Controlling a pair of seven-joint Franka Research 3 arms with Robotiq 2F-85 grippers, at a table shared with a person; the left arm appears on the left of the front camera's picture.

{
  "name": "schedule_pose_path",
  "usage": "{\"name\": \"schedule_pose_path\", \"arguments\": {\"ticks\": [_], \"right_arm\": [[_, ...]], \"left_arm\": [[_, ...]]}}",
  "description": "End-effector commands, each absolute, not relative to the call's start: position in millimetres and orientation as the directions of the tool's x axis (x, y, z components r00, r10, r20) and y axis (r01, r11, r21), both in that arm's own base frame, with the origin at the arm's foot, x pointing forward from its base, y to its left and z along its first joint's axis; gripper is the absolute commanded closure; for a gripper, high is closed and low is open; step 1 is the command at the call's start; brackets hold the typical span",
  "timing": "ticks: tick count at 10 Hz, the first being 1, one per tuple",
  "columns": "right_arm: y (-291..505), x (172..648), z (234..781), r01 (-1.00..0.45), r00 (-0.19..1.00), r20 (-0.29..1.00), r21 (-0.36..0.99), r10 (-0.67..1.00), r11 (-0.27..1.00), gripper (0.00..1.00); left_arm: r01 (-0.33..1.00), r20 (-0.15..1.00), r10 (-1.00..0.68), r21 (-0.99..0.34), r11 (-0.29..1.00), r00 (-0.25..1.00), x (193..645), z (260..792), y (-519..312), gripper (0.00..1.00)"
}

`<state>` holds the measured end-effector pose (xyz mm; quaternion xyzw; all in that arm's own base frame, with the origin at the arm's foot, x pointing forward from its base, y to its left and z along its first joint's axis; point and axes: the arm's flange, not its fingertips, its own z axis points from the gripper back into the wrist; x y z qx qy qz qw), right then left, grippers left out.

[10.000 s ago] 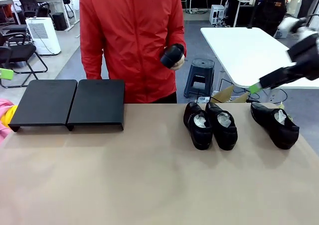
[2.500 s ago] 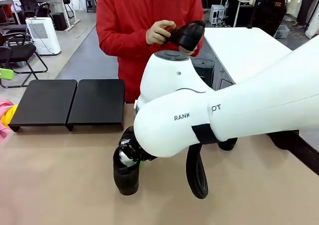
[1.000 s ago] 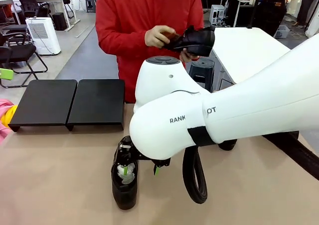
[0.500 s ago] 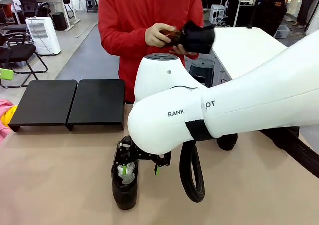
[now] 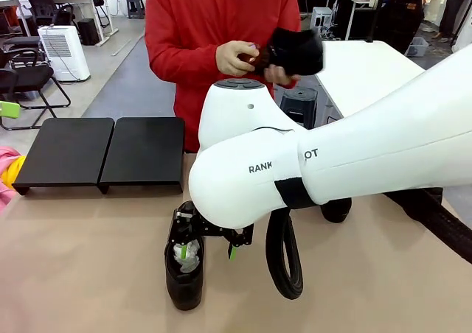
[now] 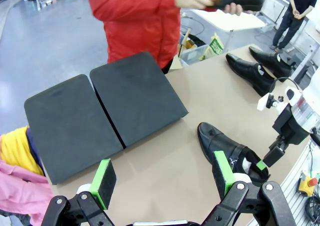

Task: Organize the shoes by placing them on the stand.
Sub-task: Place the Shoe from the middle of the table onto the Shoes Stand.

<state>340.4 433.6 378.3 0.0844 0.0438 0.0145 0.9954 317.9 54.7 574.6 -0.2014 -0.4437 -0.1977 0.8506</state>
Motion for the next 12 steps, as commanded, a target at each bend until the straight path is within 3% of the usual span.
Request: {"name": "schedule_pose_path", "arguments": {"ticks": [1, 5, 6, 8, 11, 12], "right_arm": [[432, 340, 376, -0.024, 0.997, -0.063, 0.173, 0.036, 0.985, 0.0], [418, 334, 385, -0.018, 0.995, -0.093, 0.145, 0.032, 0.989, 0.0], [391, 333, 398, 0.043, 0.997, -0.072, 0.115, -0.035, 0.992, 0.0], [331, 336, 412, 0.123, 0.991, -0.061, 0.083, -0.118, 0.989, 0.0], [272, 335, 408, 0.244, 0.964, -0.098, -0.023, -0.246, 0.969, 0.0], [258, 338, 406, 0.422, 0.897, -0.119, -0.059, -0.426, 0.905, 0.0]], "left_arm": [[0.52, 0.837, -0.159, -0.167, 0.838, 0.524, 318, 575, 55, 0.0], [0.515, 0.834, -0.158, -0.167, 0.841, 0.528, 318, 575, 55, 0.0], [0.526, 0.835, -0.17, -0.16, 0.836, 0.524, 307, 572, 25, 0.0], [0.398, 0.826, -0.102, -0.156, 0.904, 0.554, 278, 578, -34, 0.0], [0.376, 0.619, -0.157, -0.242, 0.894, 0.77, 248, 588, -82, 0.0], [0.367, 0.629, -0.167, -0.202, 0.908, 0.759, 248, 592, -70, 0.0]]}}
